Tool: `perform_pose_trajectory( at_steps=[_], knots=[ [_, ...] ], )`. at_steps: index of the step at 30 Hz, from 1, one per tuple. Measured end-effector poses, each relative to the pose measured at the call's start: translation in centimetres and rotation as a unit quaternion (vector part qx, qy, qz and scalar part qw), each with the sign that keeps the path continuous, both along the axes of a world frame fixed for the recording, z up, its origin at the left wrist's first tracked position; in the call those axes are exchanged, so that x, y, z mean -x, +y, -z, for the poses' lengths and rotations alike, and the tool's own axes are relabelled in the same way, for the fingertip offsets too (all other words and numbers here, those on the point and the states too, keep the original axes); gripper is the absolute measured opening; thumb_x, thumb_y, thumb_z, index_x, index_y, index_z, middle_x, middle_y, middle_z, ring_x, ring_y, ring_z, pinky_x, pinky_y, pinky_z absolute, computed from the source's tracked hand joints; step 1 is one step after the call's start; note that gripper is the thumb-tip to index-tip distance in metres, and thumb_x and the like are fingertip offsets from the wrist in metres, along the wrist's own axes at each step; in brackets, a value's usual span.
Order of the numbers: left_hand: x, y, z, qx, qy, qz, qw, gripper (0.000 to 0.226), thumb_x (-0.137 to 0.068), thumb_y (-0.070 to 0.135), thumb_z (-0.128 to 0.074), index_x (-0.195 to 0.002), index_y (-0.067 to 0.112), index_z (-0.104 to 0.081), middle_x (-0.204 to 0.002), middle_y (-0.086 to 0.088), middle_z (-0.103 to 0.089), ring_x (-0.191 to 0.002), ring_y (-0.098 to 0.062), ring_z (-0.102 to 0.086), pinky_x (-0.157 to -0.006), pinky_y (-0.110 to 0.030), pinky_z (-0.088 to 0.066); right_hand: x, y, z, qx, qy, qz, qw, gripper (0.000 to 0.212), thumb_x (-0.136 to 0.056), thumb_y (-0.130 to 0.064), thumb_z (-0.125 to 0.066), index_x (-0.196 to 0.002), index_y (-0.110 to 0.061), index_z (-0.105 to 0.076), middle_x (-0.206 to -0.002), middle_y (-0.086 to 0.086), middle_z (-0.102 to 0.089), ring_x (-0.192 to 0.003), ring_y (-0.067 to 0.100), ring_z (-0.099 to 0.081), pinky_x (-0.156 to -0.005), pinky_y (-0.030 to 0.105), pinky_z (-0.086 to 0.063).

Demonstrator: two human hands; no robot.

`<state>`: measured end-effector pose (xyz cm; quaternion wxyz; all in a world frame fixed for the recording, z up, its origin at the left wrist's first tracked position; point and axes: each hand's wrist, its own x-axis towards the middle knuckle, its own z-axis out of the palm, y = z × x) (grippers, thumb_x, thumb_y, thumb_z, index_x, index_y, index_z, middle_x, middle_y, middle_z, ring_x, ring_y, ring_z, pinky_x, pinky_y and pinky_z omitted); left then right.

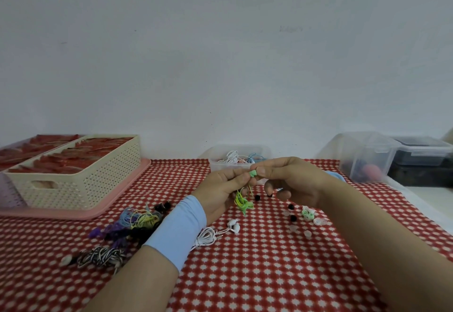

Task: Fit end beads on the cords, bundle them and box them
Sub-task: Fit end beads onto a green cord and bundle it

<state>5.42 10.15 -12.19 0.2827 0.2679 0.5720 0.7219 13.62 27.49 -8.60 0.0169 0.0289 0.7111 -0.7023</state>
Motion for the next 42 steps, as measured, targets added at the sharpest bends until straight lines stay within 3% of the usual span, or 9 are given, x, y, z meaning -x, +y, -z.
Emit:
perform_pose_trajectory(
  at_steps=[11, 19, 22, 28, 33, 36, 38, 42],
  knots=[
    [-0.6, 0.5, 0.0, 0.000, -0.027, -0.013, 1.000, 0.014, -0.095, 0.011, -0.057, -0.099, 0.009, -0.071, -0.081, 0.001, -0.071, -0.059, -0.006, -0.054, -0.054, -0.018, -0.047, -0.1, -0.3, 0.4, -0.041, 0.045, 0.032, 0.998, 0.013, -0.093, -0.013, -0.068, -0.097, -0.011, -0.081, -0.089, 0.013, -0.073, -0.058, 0.018, -0.061, -0.041, 0.022, -0.038],
    [-0.4, 0.6, 0.2, 0.048, 0.028, -0.046, 0.997, 0.013, -0.093, 0.009, -0.061, -0.094, 0.011, -0.074, -0.082, 0.000, -0.074, -0.061, -0.003, -0.059, -0.065, -0.021, -0.046, -0.7, 0.6, -0.4, -0.155, 0.047, 0.034, 0.986, 0.012, -0.092, -0.014, -0.072, -0.101, -0.010, -0.080, -0.097, 0.015, -0.077, -0.065, 0.019, -0.065, -0.050, 0.025, -0.045],
    [-0.3, 0.6, 0.2, 0.060, 0.055, -0.038, 0.996, 0.013, -0.093, 0.010, -0.062, -0.091, 0.013, -0.075, -0.084, 0.000, -0.075, -0.065, -0.003, -0.060, -0.070, -0.023, -0.047, -0.7, 1.1, -0.4, -0.134, 0.027, 0.023, 0.990, 0.012, -0.091, -0.011, -0.073, -0.099, -0.011, -0.081, -0.097, 0.016, -0.077, -0.065, 0.017, -0.066, -0.048, 0.024, -0.044],
    [-0.5, 0.2, 0.0, 0.062, 0.055, -0.014, 0.996, 0.012, -0.094, 0.007, -0.059, -0.099, 0.006, -0.071, -0.082, -0.002, -0.073, -0.061, -0.004, -0.061, -0.066, -0.022, -0.049, -0.2, 1.3, 0.0, -0.105, -0.011, -0.007, 0.994, 0.019, -0.094, -0.013, -0.069, -0.110, -0.009, -0.078, -0.098, 0.013, -0.076, -0.065, 0.014, -0.063, -0.045, 0.020, -0.041],
    [-0.5, 0.1, 0.2, 0.055, 0.041, -0.021, 0.997, 0.013, -0.094, 0.006, -0.059, -0.096, 0.009, -0.072, -0.078, 0.000, -0.073, -0.060, -0.005, -0.058, -0.062, -0.020, -0.049, -0.1, 0.8, 0.2, -0.108, 0.004, 0.014, 0.994, 0.016, -0.092, -0.012, -0.071, -0.105, -0.009, -0.079, -0.090, 0.010, -0.075, -0.061, 0.013, -0.062, -0.044, 0.021, -0.040],
    [-0.2, 0.3, 0.2, 0.063, 0.063, -0.056, 0.994, 0.012, -0.093, 0.008, -0.063, -0.096, 0.010, -0.074, -0.080, 0.000, -0.074, -0.063, -0.005, -0.060, -0.067, -0.022, -0.048, -0.2, 0.6, 0.3, -0.113, 0.019, 0.027, 0.993, 0.013, -0.095, -0.013, -0.069, -0.102, -0.010, -0.079, -0.099, 0.012, -0.077, -0.063, 0.017, -0.064, -0.043, 0.022, -0.041],
    [0.3, 0.2, 0.1, 0.101, 0.118, -0.091, 0.984, 0.009, -0.090, 0.013, -0.068, -0.092, 0.015, -0.076, -0.085, -0.002, -0.076, -0.069, -0.006, -0.062, -0.077, -0.028, -0.050, -0.2, 1.1, 0.3, -0.146, 0.016, 0.051, 0.988, 0.010, -0.095, -0.015, -0.069, -0.096, -0.011, -0.078, -0.099, 0.010, -0.078, -0.063, 0.016, -0.065, -0.045, 0.023, -0.042],
    [0.6, 0.0, 0.2, 0.177, 0.182, -0.108, 0.961, 0.009, -0.090, 0.019, -0.069, -0.094, 0.016, -0.077, -0.087, 0.003, -0.077, -0.061, -0.003, -0.056, -0.086, -0.032, -0.053, -0.2, 2.5, 0.3, -0.354, -0.027, 0.051, 0.934, 0.004, -0.088, -0.015, -0.077, -0.088, -0.017, -0.080, -0.083, 0.004, -0.078, -0.059, 0.011, -0.064, -0.050, 0.023, -0.049]
  ],
)
